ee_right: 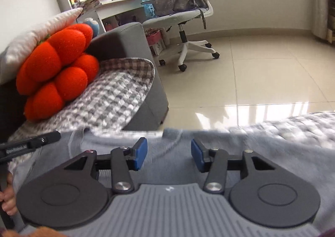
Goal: Fold clothes
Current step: 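Withdraw both open grippers above the sweater, then move both open grippers over the sweater toward its side edge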
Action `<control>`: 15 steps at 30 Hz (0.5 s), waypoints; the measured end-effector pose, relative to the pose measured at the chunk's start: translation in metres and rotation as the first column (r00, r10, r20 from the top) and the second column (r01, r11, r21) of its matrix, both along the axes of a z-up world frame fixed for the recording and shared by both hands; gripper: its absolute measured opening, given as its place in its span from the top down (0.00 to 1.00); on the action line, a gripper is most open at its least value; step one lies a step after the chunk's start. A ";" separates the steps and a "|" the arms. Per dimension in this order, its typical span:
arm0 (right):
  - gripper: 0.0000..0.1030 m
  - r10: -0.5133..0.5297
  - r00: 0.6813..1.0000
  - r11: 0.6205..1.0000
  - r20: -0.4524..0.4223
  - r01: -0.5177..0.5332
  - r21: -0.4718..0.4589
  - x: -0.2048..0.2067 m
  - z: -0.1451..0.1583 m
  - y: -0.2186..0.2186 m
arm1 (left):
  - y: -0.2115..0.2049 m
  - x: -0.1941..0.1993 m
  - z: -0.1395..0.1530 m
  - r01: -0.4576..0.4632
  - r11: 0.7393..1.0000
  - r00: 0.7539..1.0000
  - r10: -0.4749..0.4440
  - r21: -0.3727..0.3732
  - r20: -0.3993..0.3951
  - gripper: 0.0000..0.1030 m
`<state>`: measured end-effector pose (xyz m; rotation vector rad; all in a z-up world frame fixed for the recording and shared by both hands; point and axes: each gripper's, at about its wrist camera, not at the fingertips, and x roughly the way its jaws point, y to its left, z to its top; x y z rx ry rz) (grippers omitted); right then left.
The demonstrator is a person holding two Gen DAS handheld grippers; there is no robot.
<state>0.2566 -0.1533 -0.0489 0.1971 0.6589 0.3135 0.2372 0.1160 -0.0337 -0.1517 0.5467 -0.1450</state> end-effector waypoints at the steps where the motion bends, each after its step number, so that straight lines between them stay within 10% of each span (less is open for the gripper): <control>1: 0.50 0.006 1.000 1.000 -0.002 -0.006 -0.011 -0.008 0.003 0.000 | 0.000 -0.009 0.001 0.009 1.000 1.000 -0.008 -0.013 0.007 0.69; 15: 0.43 0.180 0.983 0.968 -0.028 -0.182 -0.174 -0.132 -0.005 0.007 | 0.027 -0.129 -0.027 0.145 0.989 0.989 -0.145 -0.003 -0.004 0.57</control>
